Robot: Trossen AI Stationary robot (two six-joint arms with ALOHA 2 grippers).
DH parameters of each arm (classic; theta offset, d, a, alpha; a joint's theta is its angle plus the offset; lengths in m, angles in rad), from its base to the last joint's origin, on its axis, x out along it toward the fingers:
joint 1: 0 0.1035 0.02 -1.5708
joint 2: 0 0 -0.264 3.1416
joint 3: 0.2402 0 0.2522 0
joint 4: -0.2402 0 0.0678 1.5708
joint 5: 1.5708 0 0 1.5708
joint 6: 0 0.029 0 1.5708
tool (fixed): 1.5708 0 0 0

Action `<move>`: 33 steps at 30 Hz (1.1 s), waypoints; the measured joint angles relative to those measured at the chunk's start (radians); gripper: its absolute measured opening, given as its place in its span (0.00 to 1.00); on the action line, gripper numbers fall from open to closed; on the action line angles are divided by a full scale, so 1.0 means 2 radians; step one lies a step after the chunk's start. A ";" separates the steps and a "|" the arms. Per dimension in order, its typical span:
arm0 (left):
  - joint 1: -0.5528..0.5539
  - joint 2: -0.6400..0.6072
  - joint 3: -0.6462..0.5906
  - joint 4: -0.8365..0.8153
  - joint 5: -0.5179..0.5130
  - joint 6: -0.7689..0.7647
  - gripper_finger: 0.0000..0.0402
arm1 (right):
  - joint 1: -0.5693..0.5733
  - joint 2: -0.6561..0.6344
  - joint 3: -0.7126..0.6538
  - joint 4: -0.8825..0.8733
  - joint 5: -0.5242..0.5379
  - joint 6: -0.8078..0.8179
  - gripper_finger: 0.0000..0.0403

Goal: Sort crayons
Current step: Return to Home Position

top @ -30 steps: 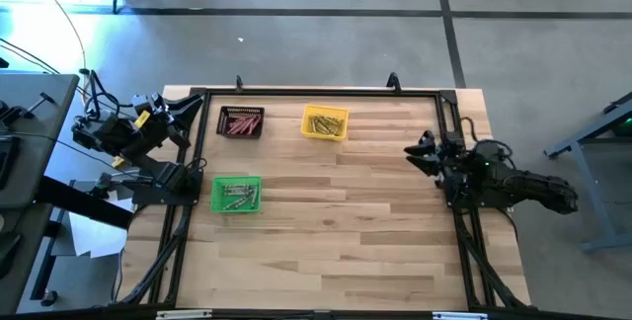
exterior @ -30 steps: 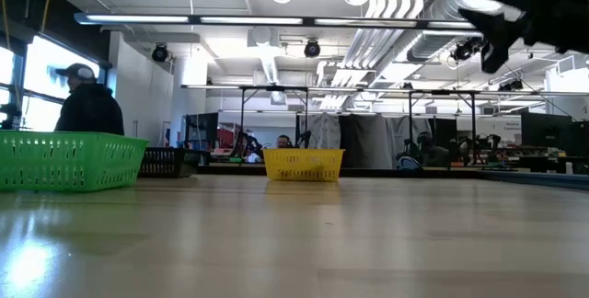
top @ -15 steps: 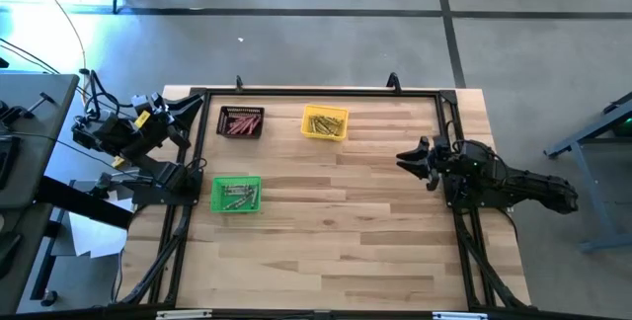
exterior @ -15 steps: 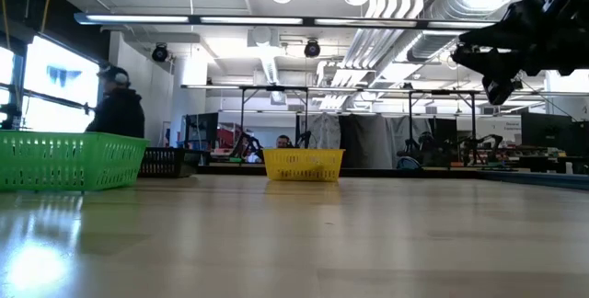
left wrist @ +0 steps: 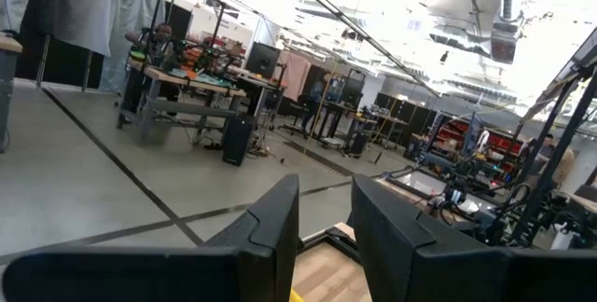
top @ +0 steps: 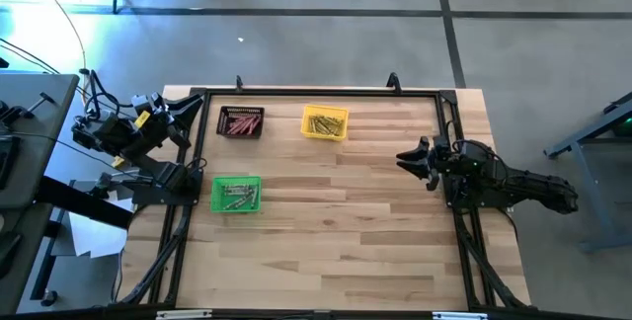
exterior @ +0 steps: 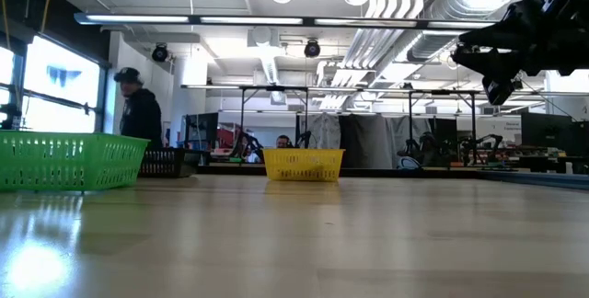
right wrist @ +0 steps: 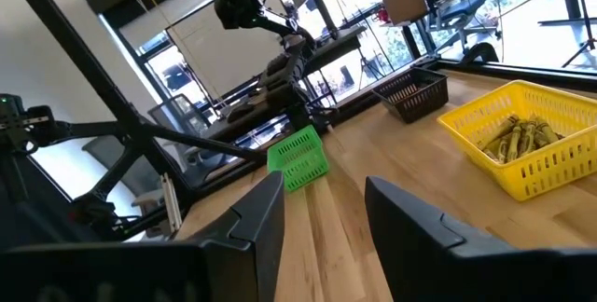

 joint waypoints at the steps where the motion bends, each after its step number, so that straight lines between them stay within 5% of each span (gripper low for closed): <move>1: 0.000 0.000 0.000 0.000 0.000 0.000 0.22 | 0.000 0.000 0.000 0.000 0.000 0.000 0.34; 13: 0.000 0.000 0.000 0.000 0.000 0.000 0.22 | 0.000 0.000 0.000 -0.001 0.000 0.000 0.34; 22: 0.000 0.000 0.000 0.003 0.009 -0.073 0.22 | 0.000 0.000 0.000 -0.001 0.000 0.000 0.34; 27: -0.010 0.000 -0.045 0.022 0.163 -0.057 0.22 | 0.000 0.000 0.000 -0.001 0.000 0.000 0.34; 33: -0.009 -0.013 -0.145 0.152 0.314 0.026 0.22 | 0.000 0.000 0.000 -0.001 0.000 0.000 0.34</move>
